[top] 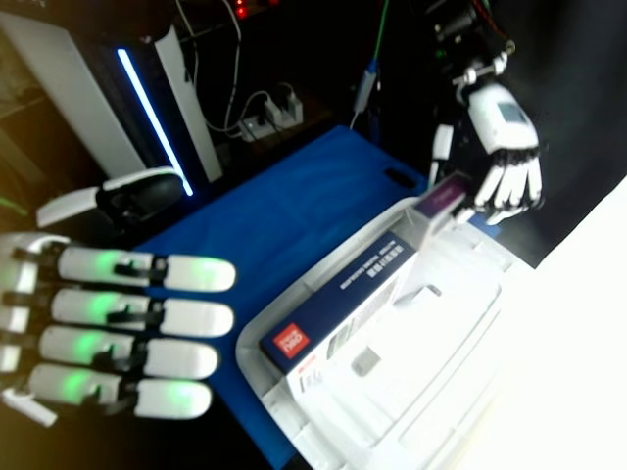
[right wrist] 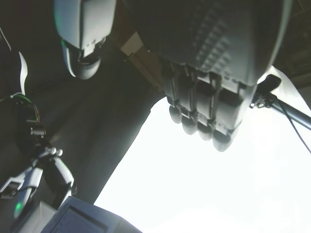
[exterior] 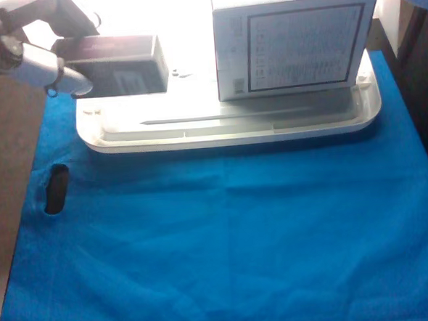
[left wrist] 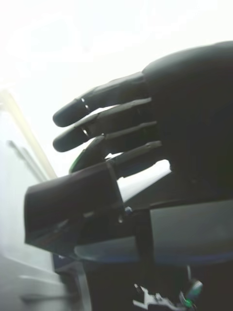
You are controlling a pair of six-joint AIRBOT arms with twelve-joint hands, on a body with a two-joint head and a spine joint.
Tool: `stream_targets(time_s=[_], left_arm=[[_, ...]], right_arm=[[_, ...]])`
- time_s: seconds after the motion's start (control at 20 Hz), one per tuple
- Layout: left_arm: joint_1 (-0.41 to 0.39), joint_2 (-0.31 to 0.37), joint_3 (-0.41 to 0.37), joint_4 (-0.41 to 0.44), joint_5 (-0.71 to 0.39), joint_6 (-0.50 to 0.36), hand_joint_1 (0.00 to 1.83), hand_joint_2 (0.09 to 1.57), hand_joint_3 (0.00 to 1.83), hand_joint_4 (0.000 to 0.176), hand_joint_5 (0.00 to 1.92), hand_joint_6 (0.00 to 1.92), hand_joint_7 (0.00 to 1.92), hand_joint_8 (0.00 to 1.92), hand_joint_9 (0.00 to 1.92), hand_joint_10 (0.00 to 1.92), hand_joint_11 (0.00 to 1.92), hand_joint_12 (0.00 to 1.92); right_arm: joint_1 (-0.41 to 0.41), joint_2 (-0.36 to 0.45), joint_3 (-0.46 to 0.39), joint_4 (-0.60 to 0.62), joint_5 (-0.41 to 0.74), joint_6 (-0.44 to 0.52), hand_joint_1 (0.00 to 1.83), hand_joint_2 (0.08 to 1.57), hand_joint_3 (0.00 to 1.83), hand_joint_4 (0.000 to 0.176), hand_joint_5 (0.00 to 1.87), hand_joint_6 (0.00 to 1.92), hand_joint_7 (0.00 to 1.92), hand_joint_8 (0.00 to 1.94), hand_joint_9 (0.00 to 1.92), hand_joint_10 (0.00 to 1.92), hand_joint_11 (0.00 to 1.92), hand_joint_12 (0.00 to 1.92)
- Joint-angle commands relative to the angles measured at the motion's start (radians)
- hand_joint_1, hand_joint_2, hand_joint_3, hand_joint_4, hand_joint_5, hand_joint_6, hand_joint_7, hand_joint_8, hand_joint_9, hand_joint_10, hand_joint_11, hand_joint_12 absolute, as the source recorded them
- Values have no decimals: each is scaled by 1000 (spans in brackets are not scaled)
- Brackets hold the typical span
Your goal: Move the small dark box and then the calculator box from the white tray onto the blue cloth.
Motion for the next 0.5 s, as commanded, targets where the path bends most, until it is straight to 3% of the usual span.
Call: stream_targets(time_s=[0.0,0.05,0.15,0.25,0.3,0.35,0.45], left_arm=[[-16,21,-18,-12,-115,-4,1232,1154,0,0,1102,740,714,1383,698,507,337,1114],[-21,55,-57,14,-134,-4,1246,1136,0,0,1124,585,807,1382,770,662,392,1254],[-23,95,-104,34,-167,-5,1254,1122,0,0,1118,533,883,1337,771,918,447,1305],[-23,140,-158,56,-203,-5,1218,1180,6,0,997,833,723,1490,637,946,375,1213],[-23,156,-177,66,-216,-5,1192,1206,4,0,924,970,699,1514,633,891,354,1152],[-22,170,-197,79,-226,-5,1197,1207,0,0,920,948,715,1521,661,889,381,1174],[-18,197,-235,135,-237,-36,1230,1159,0,0,1041,724,793,1429,698,907,378,1238]], right_arm=[[15,0,0,31,123,7,277,920,10,33,275,25,213,6,170,8,118,97],[15,0,0,31,123,7,270,932,4,27,304,12,236,4,193,8,135,109],[15,0,0,31,123,7,288,930,0,35,305,4,250,6,207,9,156,120],[15,0,-1,31,123,7,315,940,3,4,292,0,240,1,185,0,137,113],[15,0,-1,31,123,7,325,927,0,5,284,0,217,0,166,0,119,106],[15,0,-1,31,123,7,323,924,0,5,294,4,219,3,170,3,120,107],[15,0,-3,31,123,8,327,907,0,18,308,8,249,12,210,16,168,127]])
